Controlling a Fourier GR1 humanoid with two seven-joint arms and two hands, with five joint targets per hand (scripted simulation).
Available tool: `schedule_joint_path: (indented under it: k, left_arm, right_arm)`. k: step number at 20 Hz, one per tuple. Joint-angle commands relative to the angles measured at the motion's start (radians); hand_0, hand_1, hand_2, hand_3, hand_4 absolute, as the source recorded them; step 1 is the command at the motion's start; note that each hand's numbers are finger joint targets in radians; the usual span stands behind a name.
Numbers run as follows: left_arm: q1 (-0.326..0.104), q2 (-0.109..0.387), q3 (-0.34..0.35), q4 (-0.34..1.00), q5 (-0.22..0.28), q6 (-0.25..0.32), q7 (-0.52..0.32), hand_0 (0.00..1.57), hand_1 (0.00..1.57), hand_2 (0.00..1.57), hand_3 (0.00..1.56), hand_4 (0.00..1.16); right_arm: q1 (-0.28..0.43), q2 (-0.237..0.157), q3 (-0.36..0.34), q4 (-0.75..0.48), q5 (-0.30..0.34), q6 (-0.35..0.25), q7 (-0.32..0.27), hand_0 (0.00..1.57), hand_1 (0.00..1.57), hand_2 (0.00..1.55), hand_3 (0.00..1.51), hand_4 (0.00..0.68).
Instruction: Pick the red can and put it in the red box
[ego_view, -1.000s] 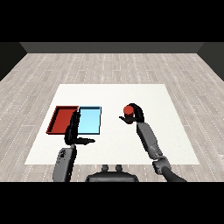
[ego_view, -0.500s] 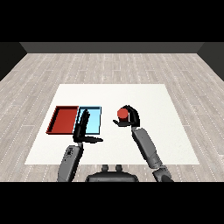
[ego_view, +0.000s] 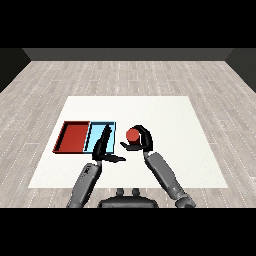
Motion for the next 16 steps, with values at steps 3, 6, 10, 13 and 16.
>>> schedule_joint_path:
  k: [3, 6, 10, 13, 16]
  left_arm:
    - [-0.109, 0.000, -0.078, 0.116, 0.068, 0.081, 0.031, 0.00, 0.00, 0.00, 0.00, 0.00]
    - [-0.039, 0.000, -0.109, 0.152, 0.076, 0.062, -0.056, 0.00, 0.00, 0.00, 0.00, 0.00]
    - [-0.148, 0.000, -0.138, 0.303, 0.166, 0.129, -0.115, 0.00, 0.00, 0.00, 0.00, 0.00]
    - [-0.082, 0.000, -0.103, 0.168, 0.112, 0.043, -0.033, 0.00, 0.00, 0.00, 0.00, 0.00]
    - [-0.088, 0.000, -0.120, 0.312, 0.121, 0.058, -0.144, 0.00, 0.00, 0.00, 0.00, 0.00]
  right_arm:
    - [-0.026, 0.001, 0.063, -0.005, -0.037, -0.045, -0.015, 1.46, 1.46, 1.44, 1.39, 0.637]
    - [-0.075, 0.001, 0.040, 0.040, -0.049, -0.047, 0.004, 1.45, 1.45, 1.45, 1.39, 0.630]
    - [-0.019, 0.001, 0.087, 0.020, -0.020, -0.074, -0.035, 1.46, 1.46, 1.44, 1.38, 0.639]
    - [-0.103, 0.001, 0.114, 0.035, -0.077, -0.129, 0.012, 1.44, 1.44, 1.43, 1.39, 0.633]
    - [-0.157, 0.001, 0.024, 0.067, -0.048, -0.066, 0.054, 1.45, 1.45, 1.43, 1.38, 0.641]
